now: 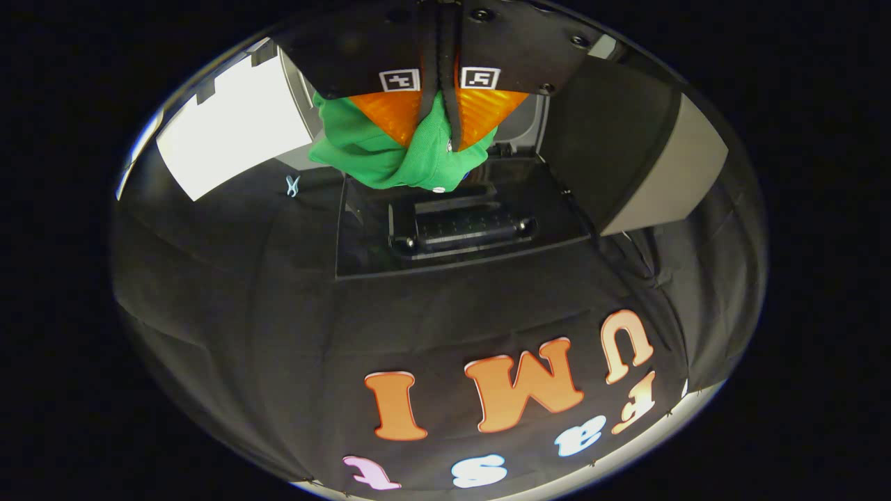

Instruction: Put the clothes into the washing machine and then close the washing machine lid.

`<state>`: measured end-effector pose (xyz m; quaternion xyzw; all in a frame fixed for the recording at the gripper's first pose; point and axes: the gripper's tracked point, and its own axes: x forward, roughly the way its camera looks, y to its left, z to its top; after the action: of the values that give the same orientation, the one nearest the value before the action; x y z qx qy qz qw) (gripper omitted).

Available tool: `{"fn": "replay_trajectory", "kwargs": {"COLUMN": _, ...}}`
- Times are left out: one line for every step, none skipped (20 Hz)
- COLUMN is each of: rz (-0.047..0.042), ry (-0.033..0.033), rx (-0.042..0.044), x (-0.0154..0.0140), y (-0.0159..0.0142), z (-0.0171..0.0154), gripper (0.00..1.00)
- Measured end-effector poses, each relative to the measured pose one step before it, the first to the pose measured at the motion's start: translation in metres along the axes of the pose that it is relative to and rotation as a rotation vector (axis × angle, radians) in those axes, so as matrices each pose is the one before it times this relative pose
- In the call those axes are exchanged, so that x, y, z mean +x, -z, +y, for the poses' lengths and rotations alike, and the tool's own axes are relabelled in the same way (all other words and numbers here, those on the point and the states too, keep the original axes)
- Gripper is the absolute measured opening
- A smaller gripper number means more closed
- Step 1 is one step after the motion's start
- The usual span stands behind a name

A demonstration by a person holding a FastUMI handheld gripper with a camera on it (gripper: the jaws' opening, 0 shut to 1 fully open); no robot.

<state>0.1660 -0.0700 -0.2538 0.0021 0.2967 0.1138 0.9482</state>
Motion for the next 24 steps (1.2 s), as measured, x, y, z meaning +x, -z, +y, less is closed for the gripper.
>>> {"fn": "replay_trajectory", "kwargs": {"rz": 0.02481, "ry": -0.00072, "rx": -0.00823, "x": 0.00904, "y": 0.01386, "z": -0.00068, "gripper": 0.08}}
{"fn": "replay_trajectory", "kwargs": {"rz": 0.01904, "ry": -0.00136, "rx": 0.00072, "x": 0.00859, "y": 0.01015, "z": 0.00111, "gripper": 0.08}}
{"fn": "replay_trajectory", "kwargs": {"rz": 0.01591, "ry": -0.00283, "rx": -0.00021, "x": 0.01290, "y": 0.00424, "z": 0.00081, "gripper": 0.08}}
{"fn": "replay_trajectory", "kwargs": {"rz": 0.01729, "ry": -0.00065, "rx": -0.00050, "x": 0.00948, "y": 0.00960, "z": -0.00095, "gripper": 0.08}}
{"fn": "replay_trajectory", "kwargs": {"rz": 0.01869, "ry": 0.00210, "rx": -0.00165, "x": 0.00916, "y": 0.00902, "z": 0.00067, "gripper": 0.08}}
{"fn": "replay_trajectory", "kwargs": {"rz": 0.01508, "ry": 0.00189, "rx": -0.00326, "x": 0.00954, "y": 0.00901, "z": -0.00127, "gripper": 0.08}}
{"fn": "replay_trajectory", "kwargs": {"rz": 0.01458, "ry": 0.00596, "rx": -0.00527, "x": 0.01188, "y": 0.00978, "z": -0.00105, "gripper": 0.08}}
{"fn": "replay_trajectory", "kwargs": {"rz": 0.02224, "ry": 0.00686, "rx": -0.00545, "x": 0.01075, "y": 0.00879, "z": -0.00041, "gripper": 0.08}}
{"fn": "replay_trajectory", "kwargs": {"rz": 0.02029, "ry": 0.00511, "rx": 0.00050, "x": 0.01031, "y": 0.00906, "z": -0.00022, "gripper": 0.08}}
{"fn": "replay_trajectory", "kwargs": {"rz": 0.02388, "ry": 0.00509, "rx": 0.01376, "x": 0.01136, "y": 0.00936, "z": -0.00036, "gripper": 0.08}}
{"fn": "replay_trajectory", "kwargs": {"rz": 0.02257, "ry": -0.00439, "rx": 0.01635, "x": 0.00945, "y": 0.00796, "z": 0.00263, "gripper": 0.08}}
{"fn": "replay_trajectory", "kwargs": {"rz": 0.01727, "ry": -0.00369, "rx": 0.00642, "x": 0.01013, "y": 0.00640, "z": 0.00251, "gripper": 0.08}}
{"fn": "replay_trajectory", "kwargs": {"rz": 0.01577, "ry": 0.00386, "rx": -0.01255, "x": 0.01161, "y": 0.00658, "z": 0.00090, "gripper": 0.08}}
{"fn": "replay_trajectory", "kwargs": {"rz": 0.01159, "ry": 0.00985, "rx": -0.02710, "x": 0.00756, "y": 0.00456, "z": 0.00109, "gripper": 0.08}}
{"fn": "replay_trajectory", "kwargs": {"rz": 0.01263, "ry": 0.00837, "rx": -0.02620, "x": 0.00763, "y": 0.00462, "z": 0.00287, "gripper": 0.08}}
{"fn": "replay_trajectory", "kwargs": {"rz": 0.01473, "ry": 0.00231, "rx": -0.01032, "x": 0.00560, "y": 0.00420, "z": 0.00391, "gripper": 0.08}}
{"fn": "replay_trajectory", "kwargs": {"rz": 0.01182, "ry": 0.00207, "rx": -0.00207, "x": 0.00723, "y": 0.00439, "z": 0.00483, "gripper": 0.08}}
{"fn": "replay_trajectory", "kwargs": {"rz": 0.00846, "ry": 0.00575, "rx": -0.00267, "x": 0.00659, "y": 0.00297, "z": 0.00220, "gripper": 0.08}}
{"fn": "replay_trajectory", "kwargs": {"rz": 0.01564, "ry": 0.01144, "rx": -0.00193, "x": 0.00477, "y": 0.00531, "z": 0.00061, "gripper": 0.08}}
{"fn": "replay_trajectory", "kwargs": {"rz": 0.01591, "ry": 0.00935, "rx": 0.00603, "x": 0.00390, "y": 0.00516, "z": -0.00008, "gripper": 0.08}}
{"fn": "replay_trajectory", "kwargs": {"rz": 0.01197, "ry": 0.00527, "rx": 0.01058, "x": 0.00493, "y": 0.00461, "z": 0.00147, "gripper": 0.08}}
{"fn": "replay_trajectory", "kwargs": {"rz": 0.01352, "ry": 0.00135, "rx": 0.01088, "x": 0.00213, "y": 0.00498, "z": 0.00094, "gripper": 0.09}}
{"fn": "replay_trajectory", "kwargs": {"rz": 0.01696, "ry": -0.00020, "rx": 0.00898, "x": 0.00148, "y": 0.00547, "z": -0.00017, "gripper": 0.13}}
{"fn": "replay_trajectory", "kwargs": {"rz": 0.01558, "ry": 0.00270, "rx": 0.00816, "x": 0.00133, "y": 0.00624, "z": -0.00019, "gripper": 0.19}}
